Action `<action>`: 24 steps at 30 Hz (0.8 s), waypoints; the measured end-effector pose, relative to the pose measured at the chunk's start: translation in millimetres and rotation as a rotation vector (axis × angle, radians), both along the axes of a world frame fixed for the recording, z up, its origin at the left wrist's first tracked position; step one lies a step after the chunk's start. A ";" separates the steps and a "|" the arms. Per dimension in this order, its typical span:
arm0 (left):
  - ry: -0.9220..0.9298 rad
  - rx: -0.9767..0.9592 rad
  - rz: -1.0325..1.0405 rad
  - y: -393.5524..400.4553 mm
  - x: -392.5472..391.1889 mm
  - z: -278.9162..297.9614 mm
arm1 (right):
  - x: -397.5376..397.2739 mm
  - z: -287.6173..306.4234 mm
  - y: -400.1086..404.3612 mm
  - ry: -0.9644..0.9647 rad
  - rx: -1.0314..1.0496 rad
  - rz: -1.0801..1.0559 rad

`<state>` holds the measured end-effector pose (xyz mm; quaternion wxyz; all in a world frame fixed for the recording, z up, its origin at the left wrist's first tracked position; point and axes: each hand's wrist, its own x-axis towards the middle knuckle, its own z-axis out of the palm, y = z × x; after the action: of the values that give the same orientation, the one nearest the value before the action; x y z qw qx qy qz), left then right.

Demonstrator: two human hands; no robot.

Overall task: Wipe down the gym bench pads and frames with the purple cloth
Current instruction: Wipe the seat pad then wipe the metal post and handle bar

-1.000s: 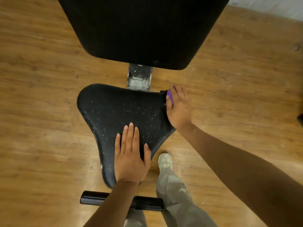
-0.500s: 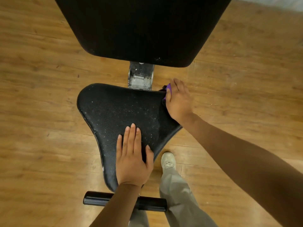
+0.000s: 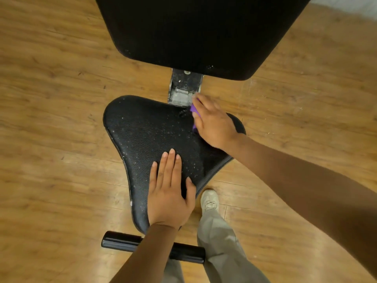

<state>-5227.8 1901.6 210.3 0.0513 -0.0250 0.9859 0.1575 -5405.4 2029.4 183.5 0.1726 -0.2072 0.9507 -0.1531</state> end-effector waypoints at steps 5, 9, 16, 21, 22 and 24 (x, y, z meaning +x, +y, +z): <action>-0.003 0.004 0.004 -0.6 1.3 -0.6 | -0.8 1.9 -10.9 0.002 -0.031 0.220; -0.021 0.004 0.011 -0.1 1.3 -0.4 | 10.8 3.4 66.3 -0.002 -0.042 0.251; -0.033 0.009 0.010 0.6 0.7 0.3 | 15.1 9.6 32.0 0.010 -0.078 0.254; -0.001 0.049 0.028 0.4 0.2 -0.1 | -30.3 -8.3 -101.3 -0.066 -0.179 0.429; 0.004 0.054 0.032 0.3 0.2 -0.2 | -37.3 -11.1 -115.8 -0.090 -0.211 0.457; 0.005 0.061 0.034 0.3 0.1 -0.4 | -46.2 -16.3 -117.6 -0.124 -0.282 0.508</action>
<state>-5227.7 1901.9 209.9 0.0467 -0.0399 0.9802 0.1881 -5451.6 1911.7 167.2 0.2327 -0.4506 0.8254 -0.2480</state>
